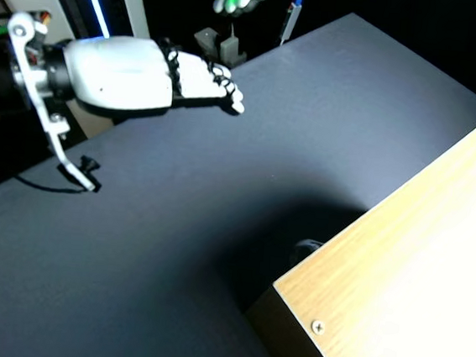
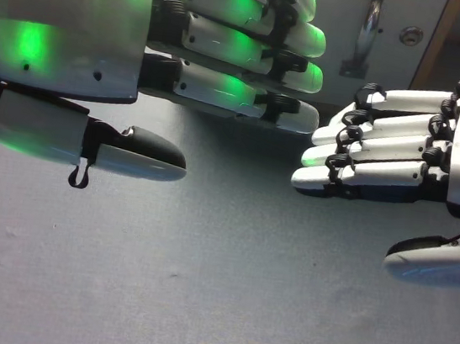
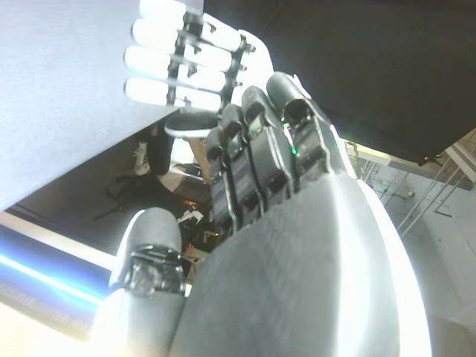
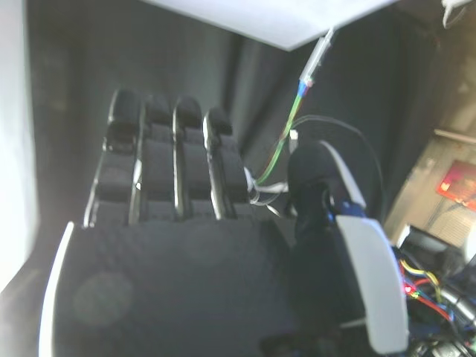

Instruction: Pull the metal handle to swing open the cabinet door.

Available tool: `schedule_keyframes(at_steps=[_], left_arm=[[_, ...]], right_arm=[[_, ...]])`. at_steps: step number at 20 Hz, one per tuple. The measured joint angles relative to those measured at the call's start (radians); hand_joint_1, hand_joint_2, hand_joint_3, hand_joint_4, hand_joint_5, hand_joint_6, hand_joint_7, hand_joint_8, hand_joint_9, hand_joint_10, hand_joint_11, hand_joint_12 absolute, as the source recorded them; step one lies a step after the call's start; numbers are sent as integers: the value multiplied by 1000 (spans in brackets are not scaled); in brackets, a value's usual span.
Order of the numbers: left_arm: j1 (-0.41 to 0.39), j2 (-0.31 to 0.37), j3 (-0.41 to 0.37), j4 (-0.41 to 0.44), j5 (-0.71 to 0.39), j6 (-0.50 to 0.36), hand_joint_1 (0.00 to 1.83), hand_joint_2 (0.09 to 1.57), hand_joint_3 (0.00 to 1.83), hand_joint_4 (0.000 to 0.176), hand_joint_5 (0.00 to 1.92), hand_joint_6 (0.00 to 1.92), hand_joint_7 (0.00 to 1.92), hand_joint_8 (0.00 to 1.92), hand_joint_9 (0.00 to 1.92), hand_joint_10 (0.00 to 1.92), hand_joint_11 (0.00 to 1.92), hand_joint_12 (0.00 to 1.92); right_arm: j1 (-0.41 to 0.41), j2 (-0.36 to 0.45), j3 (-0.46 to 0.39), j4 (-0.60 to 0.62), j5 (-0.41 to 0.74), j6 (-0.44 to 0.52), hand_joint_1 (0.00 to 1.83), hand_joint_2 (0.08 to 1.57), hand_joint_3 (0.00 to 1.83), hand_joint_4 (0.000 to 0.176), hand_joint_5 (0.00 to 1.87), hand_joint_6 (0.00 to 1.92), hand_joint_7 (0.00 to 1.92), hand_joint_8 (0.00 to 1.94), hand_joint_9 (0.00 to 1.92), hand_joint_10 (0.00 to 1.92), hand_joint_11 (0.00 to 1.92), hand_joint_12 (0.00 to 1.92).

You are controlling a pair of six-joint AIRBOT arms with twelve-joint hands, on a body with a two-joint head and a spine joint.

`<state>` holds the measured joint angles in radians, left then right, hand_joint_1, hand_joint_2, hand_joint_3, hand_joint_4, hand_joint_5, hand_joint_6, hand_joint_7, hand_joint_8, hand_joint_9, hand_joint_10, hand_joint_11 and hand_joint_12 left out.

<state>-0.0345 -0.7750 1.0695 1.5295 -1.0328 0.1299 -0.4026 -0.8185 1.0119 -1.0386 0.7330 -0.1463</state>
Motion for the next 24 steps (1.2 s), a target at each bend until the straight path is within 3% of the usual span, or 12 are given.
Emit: schedule_keyframes(at_steps=[2, 5, 9, 11, 14, 18, 21, 24], left_arm=[[0, 0, 0, 0, -1, 0, 0, 1556, 3, 0, 376, 3, 404, 4, 364, 5, 0, 863], [0, 0, 0, 0, 0, 0, 0, 1554, 1, 0, 378, 1, 398, 0, 359, 1, 0, 832], [0, 0, 0, 0, -1, 0, 0, 1559, 2, 0, 378, 0, 402, 1, 372, 3, 0, 847], [0, 0, 0, 0, 0, 0, 0, 1560, 2, 0, 390, 5, 413, 5, 381, 6, 5, 857], [0, 0, 0, 0, -1, 0, 0, 1559, 1, 0, 384, 2, 407, 2, 372, 1, 0, 856], [0, 0, 0, 0, 0, 0, 0, 1560, 1, 0, 372, 1, 398, 0, 363, 1, 0, 848], [0, 0, 0, 0, 0, 0, 0, 1560, 1, 0, 376, 2, 402, 2, 369, 3, 0, 852], [0, 0, 0, 0, 0, 0, 0, 1562, 2, 0, 379, 1, 405, 0, 368, 0, 0, 874]], right_arm=[[-1, -1, -1, 34, -64, 95, 0, 1571, 8, 0, 248, 5, 266, 3, 244, 4, 0, 703], [-1, -1, -3, 157, -163, 138, 0, 1570, 9, 0, 245, 2, 261, 0, 240, 1, 0, 707], [-1, -3, -13, 359, -312, 140, 0, 1566, 5, 0, 245, 2, 260, 0, 239, 0, 0, 701], [-1, -3, -23, 406, -364, 140, 0, 1565, 4, 0, 241, 0, 260, 0, 239, 0, 0, 700], [1, -4, -21, 616, -421, 142, 0, 1562, 3, 0, 248, 3, 262, 1, 238, 0, 0, 694], [15, -5, -21, 766, -514, 136, 0, 1563, 3, 0, 255, 5, 268, 3, 245, 3, 0, 699], [25, -21, -19, 877, -541, 69, 0, 1564, 2, 0, 257, 5, 268, 2, 248, 3, 0, 700], [25, -34, -1, 959, -561, 66, 0, 1565, 2, 0, 248, 0, 267, 1, 249, 3, 0, 696]])
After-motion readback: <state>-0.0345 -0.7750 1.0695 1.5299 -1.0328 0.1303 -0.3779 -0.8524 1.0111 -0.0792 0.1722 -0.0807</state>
